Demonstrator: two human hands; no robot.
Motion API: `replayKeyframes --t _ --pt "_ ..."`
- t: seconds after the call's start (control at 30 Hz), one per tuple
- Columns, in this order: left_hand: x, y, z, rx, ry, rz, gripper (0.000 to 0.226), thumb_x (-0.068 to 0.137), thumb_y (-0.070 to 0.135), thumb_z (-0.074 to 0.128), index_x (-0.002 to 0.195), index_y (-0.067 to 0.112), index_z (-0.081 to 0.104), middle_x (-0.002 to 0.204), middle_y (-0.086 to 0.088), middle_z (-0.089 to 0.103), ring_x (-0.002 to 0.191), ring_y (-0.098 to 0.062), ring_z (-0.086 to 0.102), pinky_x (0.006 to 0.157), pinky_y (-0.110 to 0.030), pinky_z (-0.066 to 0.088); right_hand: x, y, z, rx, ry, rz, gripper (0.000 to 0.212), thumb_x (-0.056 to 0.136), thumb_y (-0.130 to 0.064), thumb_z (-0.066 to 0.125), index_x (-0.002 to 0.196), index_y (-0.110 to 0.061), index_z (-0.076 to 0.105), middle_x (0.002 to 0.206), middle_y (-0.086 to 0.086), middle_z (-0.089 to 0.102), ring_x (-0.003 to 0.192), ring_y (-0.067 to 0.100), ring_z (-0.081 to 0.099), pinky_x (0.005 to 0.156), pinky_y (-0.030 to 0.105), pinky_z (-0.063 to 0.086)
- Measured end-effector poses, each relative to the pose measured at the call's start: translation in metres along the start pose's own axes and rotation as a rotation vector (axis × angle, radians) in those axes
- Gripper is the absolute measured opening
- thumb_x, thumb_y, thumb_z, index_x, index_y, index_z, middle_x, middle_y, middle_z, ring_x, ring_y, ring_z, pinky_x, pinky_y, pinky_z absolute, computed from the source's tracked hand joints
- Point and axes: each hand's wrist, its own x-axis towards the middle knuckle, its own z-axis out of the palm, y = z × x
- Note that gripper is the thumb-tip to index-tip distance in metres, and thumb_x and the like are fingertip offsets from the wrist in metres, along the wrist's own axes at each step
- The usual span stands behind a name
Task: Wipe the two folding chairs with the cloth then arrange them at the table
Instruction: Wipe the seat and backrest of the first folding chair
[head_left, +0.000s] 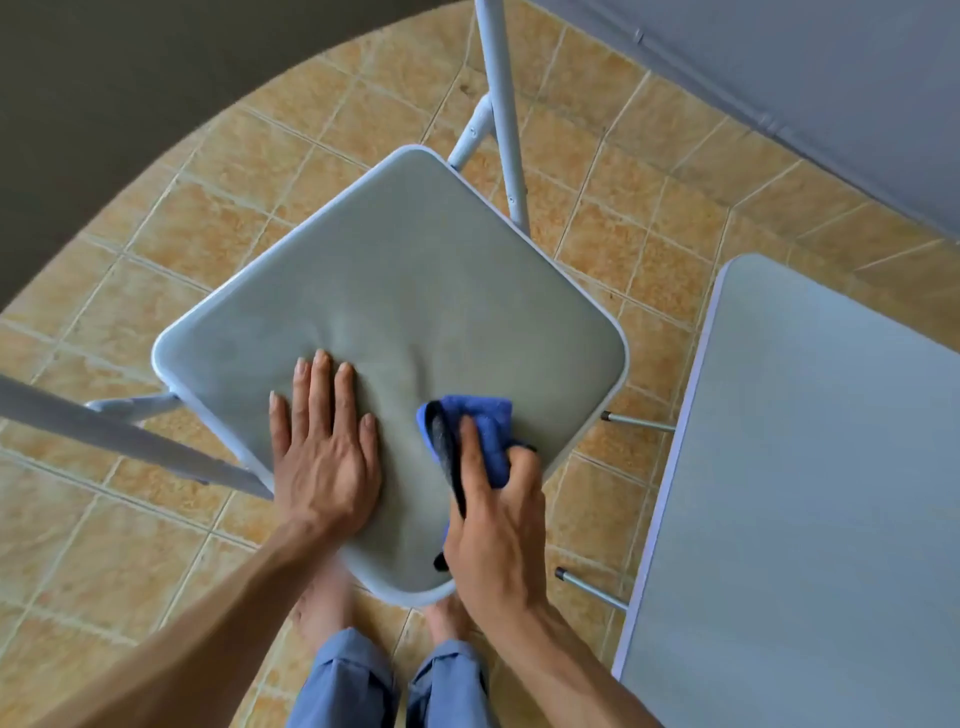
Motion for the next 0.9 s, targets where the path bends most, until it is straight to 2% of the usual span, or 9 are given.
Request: replayKeyframes --t 0.1,0.17,0.23,0.37,0.5,0.6,0.7,0.8,0.9 --pt "0.004 -0.001 0.000 -0.003 -0.031 0.025 0.064 0.100 0.040 0.015 0.157 0.010 0.016 0.165 -0.009 0.006 0.153 -0.023 -0.002 0.122 -0.048 0.000 -0.018 0.012 -0.010 -0.080 -0.117 -0.325 0.065 0.084 -0.018 0.054 0.149 -0.026 0.046 0.105 0.012 0.051 0.078 0.034 0.055 0.067 0.037 0.050" --pt "0.005 -0.002 -0.002 -0.008 -0.037 0.034 0.066 0.099 0.042 0.013 0.156 0.011 0.016 0.165 -0.009 0.007 0.153 -0.023 -0.001 0.122 -0.047 0.000 0.022 0.041 -0.026 -0.211 -0.067 -0.481 0.055 0.092 -0.021 0.050 0.147 -0.029 0.049 0.096 0.014 0.055 0.077 0.036 0.056 0.065 0.039 0.049" --pt "0.006 -0.001 -0.005 -0.021 -0.037 0.036 0.066 0.099 0.043 0.013 0.157 0.012 0.015 0.165 -0.009 0.006 0.153 -0.023 -0.003 0.123 -0.045 -0.002 0.084 0.069 -0.047 -0.302 0.048 -0.344 0.057 0.092 -0.018 0.045 0.148 -0.030 0.047 0.099 0.016 0.053 0.083 0.040 0.056 0.068 0.043 0.045" --pt "0.006 0.000 -0.006 -0.027 -0.045 0.036 0.066 0.099 0.044 0.012 0.157 0.013 0.011 0.166 -0.008 0.003 0.153 -0.022 -0.005 0.123 -0.043 -0.006 0.167 0.089 -0.063 -0.214 0.071 0.257 0.072 0.089 -0.011 0.060 0.152 -0.031 0.033 0.131 0.020 0.039 0.111 0.043 0.047 0.090 0.049 0.045" --pt "0.002 -0.003 -0.011 -0.021 -0.091 0.039 0.066 0.099 0.044 0.013 0.157 0.014 0.012 0.166 -0.007 0.003 0.153 -0.022 -0.004 0.123 -0.044 -0.003 0.101 0.031 -0.020 -0.073 0.110 0.154 0.072 0.083 -0.011 0.064 0.151 -0.020 0.041 0.120 0.022 0.046 0.100 0.044 0.052 0.087 0.047 0.049" --pt "0.004 -0.004 -0.025 -0.075 -0.158 0.037 0.064 0.098 0.039 0.016 0.157 0.014 0.017 0.165 -0.007 0.005 0.153 -0.022 -0.001 0.123 -0.046 0.003 0.018 -0.010 0.001 0.009 -0.028 -0.064 0.078 0.073 -0.014 0.063 0.149 -0.019 0.045 0.106 0.016 0.050 0.086 0.039 0.053 0.081 0.047 0.052" --pt "0.005 -0.005 -0.055 -0.171 -0.248 0.066 0.064 0.090 0.026 0.024 0.151 0.007 0.035 0.163 -0.010 0.021 0.151 -0.023 0.017 0.121 -0.043 0.020 -0.028 -0.027 0.001 0.030 -0.275 -0.160 0.083 0.071 -0.017 0.063 0.150 -0.028 0.040 0.111 0.012 0.050 0.089 0.036 0.058 0.077 0.044 0.056" --pt "0.005 -0.002 -0.096 -0.271 -0.190 0.071 0.041 0.093 0.015 0.036 0.121 0.006 0.065 0.127 -0.009 0.066 0.117 -0.022 0.060 0.093 -0.031 0.045 -0.009 -0.033 -0.030 0.285 -0.478 0.100 0.060 0.091 -0.030 0.054 0.149 -0.035 0.040 0.121 0.009 0.049 0.108 0.028 0.057 0.095 0.037 0.049" --pt "0.012 0.003 -0.153 -0.344 -0.031 0.094 0.028 0.099 0.016 0.050 0.120 0.021 0.067 0.114 0.007 0.073 0.107 -0.013 0.069 0.089 -0.027 0.053 0.031 -0.056 -0.081 0.722 -0.384 0.330 0.025 0.091 -0.031 0.061 0.115 -0.030 0.067 0.088 0.013 0.067 0.073 0.018 0.062 0.070 0.033 0.051"
